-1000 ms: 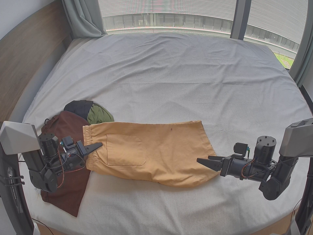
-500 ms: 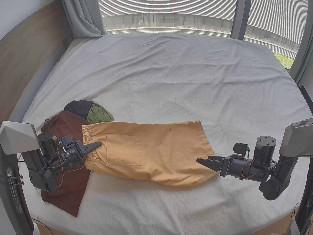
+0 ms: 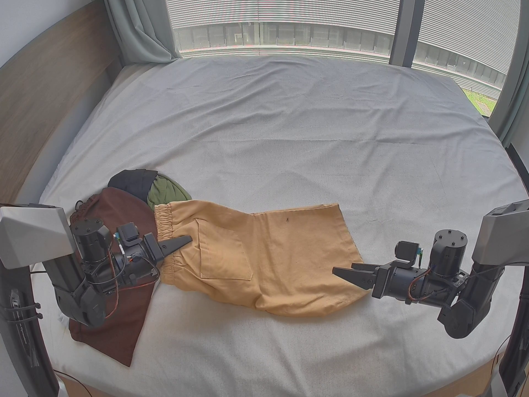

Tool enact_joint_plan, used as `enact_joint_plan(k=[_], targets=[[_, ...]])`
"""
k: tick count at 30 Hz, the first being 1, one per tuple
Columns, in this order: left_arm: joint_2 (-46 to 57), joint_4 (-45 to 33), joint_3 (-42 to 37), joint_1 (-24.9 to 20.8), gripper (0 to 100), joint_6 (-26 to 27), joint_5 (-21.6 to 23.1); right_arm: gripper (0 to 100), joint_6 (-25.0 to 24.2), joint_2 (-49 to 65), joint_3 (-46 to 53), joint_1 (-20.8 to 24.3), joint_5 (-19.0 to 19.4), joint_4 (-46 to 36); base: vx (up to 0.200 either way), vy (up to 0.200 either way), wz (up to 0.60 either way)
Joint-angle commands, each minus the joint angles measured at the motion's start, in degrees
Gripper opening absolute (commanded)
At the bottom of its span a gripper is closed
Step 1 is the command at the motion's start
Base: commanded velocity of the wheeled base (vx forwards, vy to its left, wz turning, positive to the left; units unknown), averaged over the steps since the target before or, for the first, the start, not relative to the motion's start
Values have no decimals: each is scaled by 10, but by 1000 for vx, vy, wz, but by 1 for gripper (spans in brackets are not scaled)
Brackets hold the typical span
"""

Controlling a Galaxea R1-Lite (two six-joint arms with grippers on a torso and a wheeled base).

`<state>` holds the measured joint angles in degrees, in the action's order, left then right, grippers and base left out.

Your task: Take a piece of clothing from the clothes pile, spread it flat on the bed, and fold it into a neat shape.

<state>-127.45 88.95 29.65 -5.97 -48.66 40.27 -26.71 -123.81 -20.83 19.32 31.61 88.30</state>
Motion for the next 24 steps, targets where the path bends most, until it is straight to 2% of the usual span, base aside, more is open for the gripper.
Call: enact_joint_plan(k=[1, 10, 24], targets=[[5, 0, 4, -16, 0, -5, -3, 100, 0, 1, 0, 2, 0, 0, 0, 0, 0], [5, -1, 23, -44, 0, -11, -35, 100, 0, 3, -1, 2, 0, 0, 0, 0, 0], [0, 0, 39, -76, 0, -26, -38, 100, 1, 2, -1, 3, 0, 0, 0, 0, 0]])
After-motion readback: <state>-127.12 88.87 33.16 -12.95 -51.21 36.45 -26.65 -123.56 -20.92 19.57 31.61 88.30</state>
